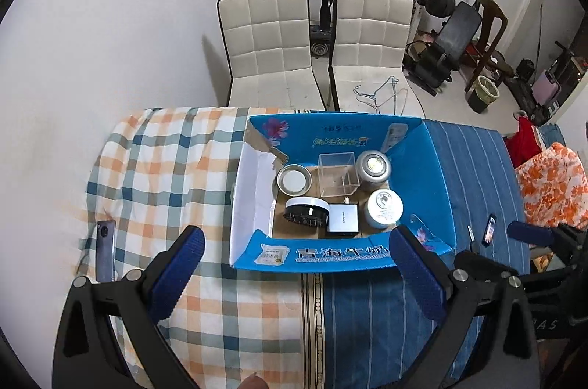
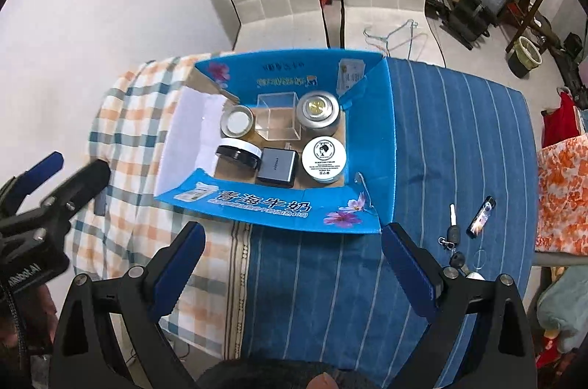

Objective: Organize rigid objects
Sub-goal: 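Move both tools back toward the key and earbud case on the table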

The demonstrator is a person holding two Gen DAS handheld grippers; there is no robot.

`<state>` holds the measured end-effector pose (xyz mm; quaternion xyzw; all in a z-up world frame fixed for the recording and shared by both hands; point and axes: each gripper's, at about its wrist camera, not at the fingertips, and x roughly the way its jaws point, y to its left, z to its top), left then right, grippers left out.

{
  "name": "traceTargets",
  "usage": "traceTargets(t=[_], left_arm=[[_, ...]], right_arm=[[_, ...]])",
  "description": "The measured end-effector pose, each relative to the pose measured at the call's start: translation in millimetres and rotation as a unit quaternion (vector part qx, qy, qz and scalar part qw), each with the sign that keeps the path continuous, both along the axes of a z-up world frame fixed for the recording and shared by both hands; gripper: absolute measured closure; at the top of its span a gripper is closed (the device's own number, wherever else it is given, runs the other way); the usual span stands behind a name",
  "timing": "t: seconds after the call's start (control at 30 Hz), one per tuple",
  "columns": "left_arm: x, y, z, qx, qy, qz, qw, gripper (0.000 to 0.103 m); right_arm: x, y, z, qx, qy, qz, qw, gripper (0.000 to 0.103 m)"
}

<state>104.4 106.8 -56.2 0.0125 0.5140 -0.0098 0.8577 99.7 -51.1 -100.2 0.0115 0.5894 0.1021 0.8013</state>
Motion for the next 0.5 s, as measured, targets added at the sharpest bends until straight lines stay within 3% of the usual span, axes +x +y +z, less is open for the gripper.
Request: traceTargets(t=[0.17, 0.3, 0.5], left_arm=[[-5, -23, 1, -0.001, 0.006, -0.011, 0.9999, 0.0], [-1, -60, -11, -0.009, 0.022, -0.042, 0.9988, 0.0], [16, -163, -51, -0.01, 0.054, -0.121, 0.9911, 0.0]], right_arm=[[-10, -18, 14, 0.011, -0.015, -0.005, 1.0, 0.004], [-11, -50, 8, 0.014, -0.013, -0.034, 0.999, 0.004], [-24, -154, -32, -0.006, 0.018, -0.129, 0.992, 0.004]])
